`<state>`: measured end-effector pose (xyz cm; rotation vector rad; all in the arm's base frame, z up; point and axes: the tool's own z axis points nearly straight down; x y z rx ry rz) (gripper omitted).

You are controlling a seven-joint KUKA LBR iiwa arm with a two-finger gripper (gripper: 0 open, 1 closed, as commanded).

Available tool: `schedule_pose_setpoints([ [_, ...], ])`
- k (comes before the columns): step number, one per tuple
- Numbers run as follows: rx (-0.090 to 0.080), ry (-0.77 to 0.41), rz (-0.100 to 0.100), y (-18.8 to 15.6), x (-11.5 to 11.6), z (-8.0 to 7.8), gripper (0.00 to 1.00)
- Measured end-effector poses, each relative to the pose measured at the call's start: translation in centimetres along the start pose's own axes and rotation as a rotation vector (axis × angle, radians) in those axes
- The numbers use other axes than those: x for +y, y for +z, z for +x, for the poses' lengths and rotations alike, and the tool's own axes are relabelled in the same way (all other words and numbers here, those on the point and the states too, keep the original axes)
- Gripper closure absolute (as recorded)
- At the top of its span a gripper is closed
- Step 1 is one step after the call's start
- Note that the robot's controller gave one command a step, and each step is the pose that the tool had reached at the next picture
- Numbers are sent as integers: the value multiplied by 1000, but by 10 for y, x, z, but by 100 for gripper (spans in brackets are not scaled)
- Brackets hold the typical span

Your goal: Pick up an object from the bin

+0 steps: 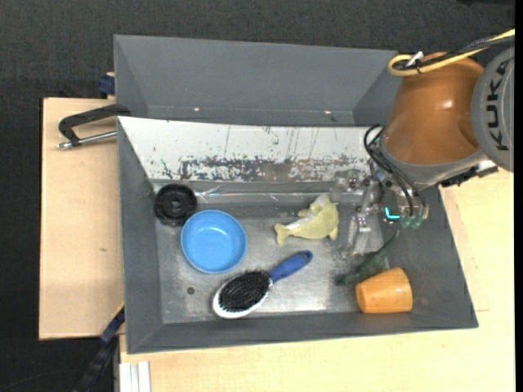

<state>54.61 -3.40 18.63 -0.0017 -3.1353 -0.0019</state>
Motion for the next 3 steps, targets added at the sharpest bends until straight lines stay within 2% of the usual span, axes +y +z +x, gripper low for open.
schedule_pose_setpoints([
  [1,1,-91,0,119,29,-26,0],
  [2,-3,-93,-1,113,30,-27,100],
  [3,-11,-90,2,114,28,-28,0],
])
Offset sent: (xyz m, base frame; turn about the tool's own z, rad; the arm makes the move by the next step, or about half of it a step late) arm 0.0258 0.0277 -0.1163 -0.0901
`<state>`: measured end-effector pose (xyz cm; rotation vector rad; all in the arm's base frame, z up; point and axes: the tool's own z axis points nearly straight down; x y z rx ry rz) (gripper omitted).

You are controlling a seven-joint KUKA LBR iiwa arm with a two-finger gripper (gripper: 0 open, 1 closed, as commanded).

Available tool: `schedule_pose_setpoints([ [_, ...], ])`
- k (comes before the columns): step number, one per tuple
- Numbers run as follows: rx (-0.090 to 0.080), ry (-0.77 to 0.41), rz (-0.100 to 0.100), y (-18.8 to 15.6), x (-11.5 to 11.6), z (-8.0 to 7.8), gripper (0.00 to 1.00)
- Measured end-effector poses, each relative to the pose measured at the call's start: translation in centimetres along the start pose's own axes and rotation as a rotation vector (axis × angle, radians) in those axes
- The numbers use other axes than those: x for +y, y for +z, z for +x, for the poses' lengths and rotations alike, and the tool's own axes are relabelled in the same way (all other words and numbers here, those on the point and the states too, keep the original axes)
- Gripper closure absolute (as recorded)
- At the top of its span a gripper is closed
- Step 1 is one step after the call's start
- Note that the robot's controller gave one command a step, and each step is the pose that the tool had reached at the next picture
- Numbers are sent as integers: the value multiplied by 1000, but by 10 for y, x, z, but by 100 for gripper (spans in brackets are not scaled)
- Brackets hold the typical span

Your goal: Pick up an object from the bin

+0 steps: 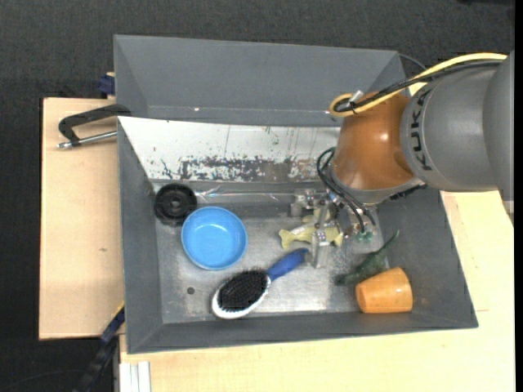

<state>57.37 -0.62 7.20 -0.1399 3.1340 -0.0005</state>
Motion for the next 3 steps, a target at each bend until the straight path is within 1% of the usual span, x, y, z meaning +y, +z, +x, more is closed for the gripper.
schedule_pose_setpoints([
  [1,7,-1,-3,-1,2,1,100],
  [2,-8,-428,1,-122,1,-2,100],
  [3,-11,-684,3,-259,20,6,100],
])
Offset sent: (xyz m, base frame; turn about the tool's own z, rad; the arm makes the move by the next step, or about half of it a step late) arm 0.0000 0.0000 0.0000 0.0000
